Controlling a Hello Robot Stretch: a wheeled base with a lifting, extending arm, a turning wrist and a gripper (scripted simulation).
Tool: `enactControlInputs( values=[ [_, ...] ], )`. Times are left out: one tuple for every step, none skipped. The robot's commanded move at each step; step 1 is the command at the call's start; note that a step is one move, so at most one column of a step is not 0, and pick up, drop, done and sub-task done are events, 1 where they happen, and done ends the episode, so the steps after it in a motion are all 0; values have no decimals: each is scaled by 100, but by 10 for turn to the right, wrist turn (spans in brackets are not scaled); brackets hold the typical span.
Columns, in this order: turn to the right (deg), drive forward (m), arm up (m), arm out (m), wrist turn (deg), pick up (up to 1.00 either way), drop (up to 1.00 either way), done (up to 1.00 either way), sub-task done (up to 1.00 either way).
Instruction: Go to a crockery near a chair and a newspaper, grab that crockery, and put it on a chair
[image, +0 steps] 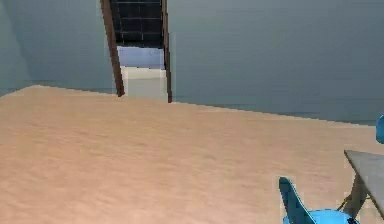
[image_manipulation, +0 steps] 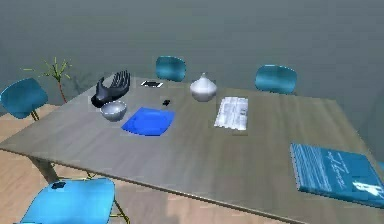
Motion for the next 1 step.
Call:
enactControlInputs(
  values=[
    [-180,0,0,0,0,0,0,0,0]
  ],
)
